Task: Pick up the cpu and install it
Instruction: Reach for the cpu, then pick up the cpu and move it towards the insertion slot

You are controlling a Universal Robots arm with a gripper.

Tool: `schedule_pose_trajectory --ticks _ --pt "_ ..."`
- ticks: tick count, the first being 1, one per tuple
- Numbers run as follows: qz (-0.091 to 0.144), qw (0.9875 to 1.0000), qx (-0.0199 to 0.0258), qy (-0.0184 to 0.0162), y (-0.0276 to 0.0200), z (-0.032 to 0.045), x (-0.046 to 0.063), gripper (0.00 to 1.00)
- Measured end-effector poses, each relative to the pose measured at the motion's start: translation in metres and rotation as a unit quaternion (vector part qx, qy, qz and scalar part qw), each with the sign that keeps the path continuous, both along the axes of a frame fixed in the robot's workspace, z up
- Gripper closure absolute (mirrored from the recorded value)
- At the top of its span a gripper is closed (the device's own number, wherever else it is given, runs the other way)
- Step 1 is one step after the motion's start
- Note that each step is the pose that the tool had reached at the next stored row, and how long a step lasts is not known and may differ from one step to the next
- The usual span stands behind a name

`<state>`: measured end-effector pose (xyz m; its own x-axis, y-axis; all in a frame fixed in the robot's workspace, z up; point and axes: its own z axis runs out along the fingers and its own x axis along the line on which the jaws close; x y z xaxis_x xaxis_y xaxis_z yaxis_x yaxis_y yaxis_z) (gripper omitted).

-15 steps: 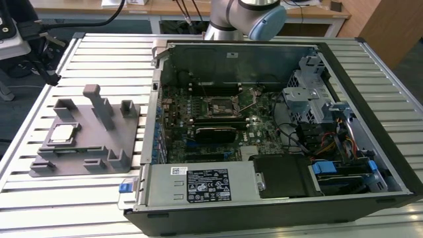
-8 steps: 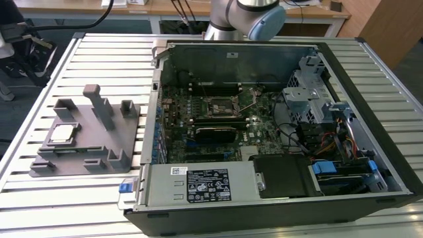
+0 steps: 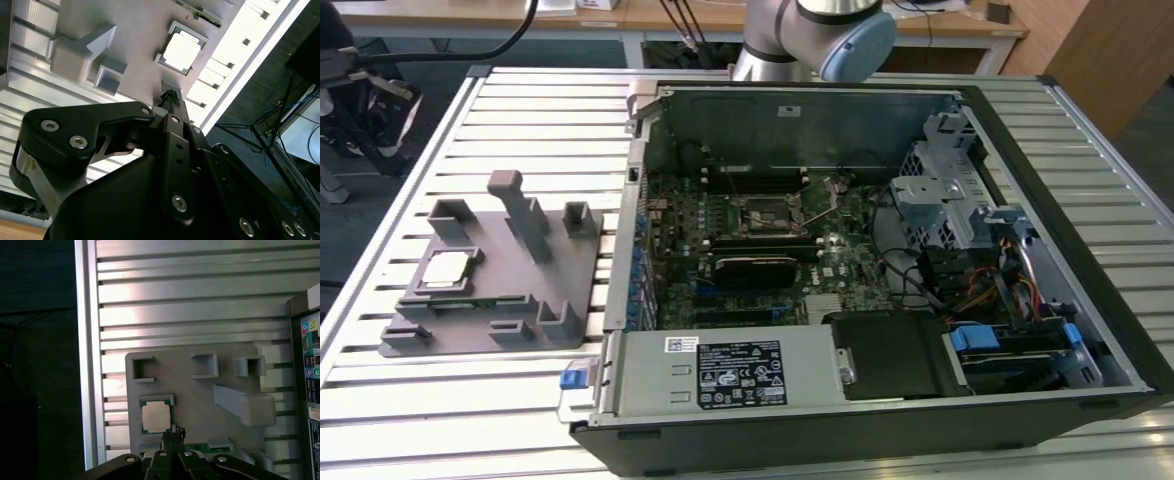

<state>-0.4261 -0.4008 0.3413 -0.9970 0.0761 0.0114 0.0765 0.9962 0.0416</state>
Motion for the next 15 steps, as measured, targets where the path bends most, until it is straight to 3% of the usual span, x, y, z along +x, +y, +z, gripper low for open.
schedule_pose_trajectory --ticks 15 --pt "0.000 1.0000 -0.0002 0.0000 -0.0005 -0.0036 -0.0028 0.89"
